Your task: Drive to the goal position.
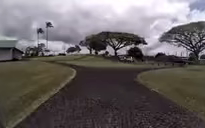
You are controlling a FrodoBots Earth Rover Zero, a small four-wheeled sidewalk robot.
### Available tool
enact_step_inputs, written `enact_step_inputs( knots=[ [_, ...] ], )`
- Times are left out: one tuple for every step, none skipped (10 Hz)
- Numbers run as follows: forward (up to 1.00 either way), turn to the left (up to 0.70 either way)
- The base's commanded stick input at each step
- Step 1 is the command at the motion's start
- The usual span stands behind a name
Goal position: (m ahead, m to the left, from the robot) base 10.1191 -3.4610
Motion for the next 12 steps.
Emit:
enact_step_inputs(
  knots=[
    [0.70,0.00],
    [0.70,0.00],
    [0.70,-0.05],
    [0.70,-0.24],
    [0.70,0.00],
    [0.70,0.01],
    [0.70,0.01],
    [0.70,0.01],
    [0.70,0.01],
    [0.70,0.01],
    [0.70,0.01],
    [0.70,-0.03]
  ],
)
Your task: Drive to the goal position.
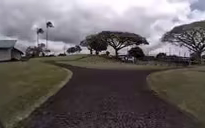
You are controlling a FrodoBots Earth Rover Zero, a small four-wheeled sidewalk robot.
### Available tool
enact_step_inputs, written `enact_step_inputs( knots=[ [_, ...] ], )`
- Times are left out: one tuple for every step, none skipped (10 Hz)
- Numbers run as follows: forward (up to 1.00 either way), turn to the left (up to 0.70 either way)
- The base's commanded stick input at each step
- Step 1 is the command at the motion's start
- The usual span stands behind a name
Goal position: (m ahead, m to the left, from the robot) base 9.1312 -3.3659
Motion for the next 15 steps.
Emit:
enact_step_inputs(
  knots=[
    [0.70,-0.13],
    [0.70,-0.26],
    [0.70,-0.34],
    [0.70,-0.34],
    [0.70,-0.34],
    [0.70,-0.34],
    [0.70,-0.33],
    [0.70,-0.33],
    [0.70,-0.33],
    [0.70,-0.03],
    [0.70,0.01],
    [0.70,0.01],
    [0.70,0.01],
    [0.70,0.01],
    [0.70,0.01]
  ],
)
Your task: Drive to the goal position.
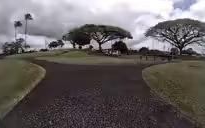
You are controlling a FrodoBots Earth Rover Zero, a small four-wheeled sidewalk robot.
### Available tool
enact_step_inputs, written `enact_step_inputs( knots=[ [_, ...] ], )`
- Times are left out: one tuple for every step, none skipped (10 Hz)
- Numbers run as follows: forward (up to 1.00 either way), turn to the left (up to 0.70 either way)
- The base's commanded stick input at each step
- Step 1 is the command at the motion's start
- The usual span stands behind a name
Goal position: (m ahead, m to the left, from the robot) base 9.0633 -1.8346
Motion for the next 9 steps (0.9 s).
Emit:
enact_step_inputs(
  knots=[
    [0.70,0.01],
    [0.70,0.01],
    [0.70,0.01],
    [0.70,-0.04],
    [0.70,-0.16],
    [0.70,-0.26],
    [0.70,-0.21],
    [0.70,0.01],
    [0.70,0.01]
  ],
)
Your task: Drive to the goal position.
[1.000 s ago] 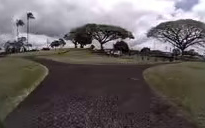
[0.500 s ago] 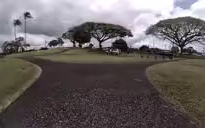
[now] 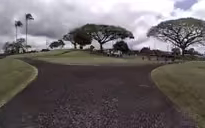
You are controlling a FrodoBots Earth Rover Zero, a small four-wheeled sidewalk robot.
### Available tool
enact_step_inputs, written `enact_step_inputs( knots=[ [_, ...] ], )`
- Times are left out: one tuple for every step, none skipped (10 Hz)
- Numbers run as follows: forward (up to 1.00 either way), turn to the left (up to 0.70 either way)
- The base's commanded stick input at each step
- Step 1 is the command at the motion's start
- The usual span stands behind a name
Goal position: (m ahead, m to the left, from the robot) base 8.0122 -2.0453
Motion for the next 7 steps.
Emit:
enact_step_inputs(
  knots=[
    [0.70,0.01],
    [0.70,0.01],
    [0.70,0.01],
    [0.70,0.01],
    [0.70,-0.22],
    [0.70,-0.31],
    [0.70,-0.33]
  ],
)
